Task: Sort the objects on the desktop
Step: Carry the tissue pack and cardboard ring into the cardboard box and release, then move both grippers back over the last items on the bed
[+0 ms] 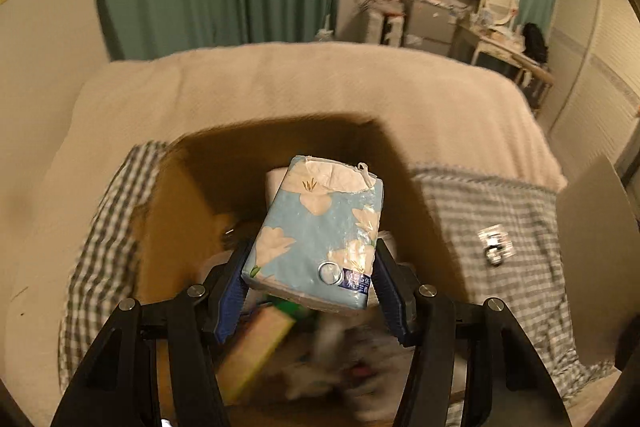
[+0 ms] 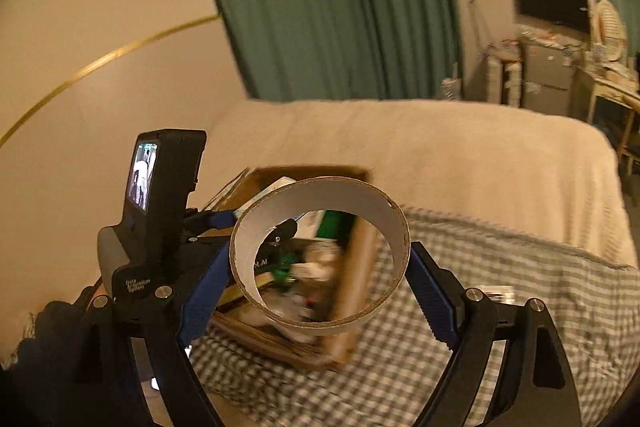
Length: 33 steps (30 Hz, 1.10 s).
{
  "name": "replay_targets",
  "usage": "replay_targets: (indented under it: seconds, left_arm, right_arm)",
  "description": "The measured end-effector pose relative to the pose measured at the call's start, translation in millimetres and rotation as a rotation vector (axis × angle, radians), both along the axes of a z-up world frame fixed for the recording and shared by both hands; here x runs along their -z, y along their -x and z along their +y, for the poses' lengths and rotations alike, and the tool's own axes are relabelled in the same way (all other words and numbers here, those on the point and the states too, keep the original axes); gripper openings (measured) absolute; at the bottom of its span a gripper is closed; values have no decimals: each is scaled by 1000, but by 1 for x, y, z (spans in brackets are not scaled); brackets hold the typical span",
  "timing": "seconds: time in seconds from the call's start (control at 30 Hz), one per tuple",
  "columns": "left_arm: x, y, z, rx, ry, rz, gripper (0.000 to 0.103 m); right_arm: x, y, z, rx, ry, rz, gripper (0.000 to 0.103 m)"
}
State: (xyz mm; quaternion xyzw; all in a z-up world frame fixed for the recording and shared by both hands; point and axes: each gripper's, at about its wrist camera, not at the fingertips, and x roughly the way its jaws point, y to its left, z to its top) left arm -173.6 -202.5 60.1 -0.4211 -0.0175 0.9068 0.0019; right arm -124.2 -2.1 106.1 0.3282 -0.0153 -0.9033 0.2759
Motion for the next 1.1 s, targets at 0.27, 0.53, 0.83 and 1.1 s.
replay_targets:
  seconds: [0.27,0.53,0.83,1.1]
  left_arm:
    - [31,0,-34,-61,39,-49,92]
    - [4,-16,-13,-47,40,1,92]
    - [-42,-31,101,104,17,82,96]
    - [-6,-27,207,181,19,43,99]
  right_arm:
    - [41,36,-59,-39,-50,-58,87]
    - [21,20,-23,47,2,17,92]
    - [-18,-18,87,233,23,52,92]
    - [-15,-49,175,370,-28,81,92]
